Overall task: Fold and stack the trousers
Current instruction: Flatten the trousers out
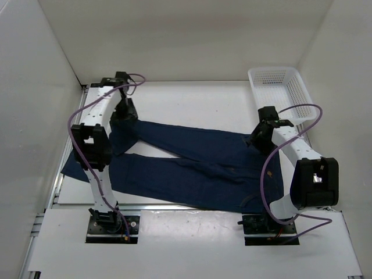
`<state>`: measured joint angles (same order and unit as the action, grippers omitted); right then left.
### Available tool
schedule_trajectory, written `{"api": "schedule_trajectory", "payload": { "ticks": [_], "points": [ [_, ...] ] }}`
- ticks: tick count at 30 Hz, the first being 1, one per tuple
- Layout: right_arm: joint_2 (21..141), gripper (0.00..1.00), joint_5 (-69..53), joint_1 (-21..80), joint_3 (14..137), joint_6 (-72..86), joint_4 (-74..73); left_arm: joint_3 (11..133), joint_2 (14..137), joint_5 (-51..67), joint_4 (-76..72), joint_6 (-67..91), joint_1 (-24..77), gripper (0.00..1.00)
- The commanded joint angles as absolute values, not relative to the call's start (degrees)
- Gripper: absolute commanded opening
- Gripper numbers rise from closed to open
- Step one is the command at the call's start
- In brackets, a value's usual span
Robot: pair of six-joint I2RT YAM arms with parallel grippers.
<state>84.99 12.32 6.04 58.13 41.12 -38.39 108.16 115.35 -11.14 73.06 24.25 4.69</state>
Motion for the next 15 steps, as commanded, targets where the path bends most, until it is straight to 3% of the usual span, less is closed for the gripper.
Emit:
{"api": "schedule_trajectory", "payload": {
  "ticks": [1, 9, 13, 15],
  "points": [
    [83.41, 0.62, 14.06, 8.08, 58.10, 39.73, -40.43, 106.88, 114.35, -11.43, 70.33, 25.49, 6.68, 0.76],
    [81.13, 0.62, 13.54, 9.23, 55.55, 39.73, -39.90, 106.79, 122.95, -17.39, 70.84, 26.98, 8.70, 0.82],
    [81.12, 0.62, 13.54, 9.23, 55.55, 39.73, -39.90, 106.08, 125.07, -17.93, 69.18, 26.46, 9.22, 0.77],
    [81.12, 0.62, 13.01, 9.23, 56.07, 39.73, -39.90, 105.56, 124.46, -17.41, 68.47, 26.46, 9.23, 0.70]
  ]
}}
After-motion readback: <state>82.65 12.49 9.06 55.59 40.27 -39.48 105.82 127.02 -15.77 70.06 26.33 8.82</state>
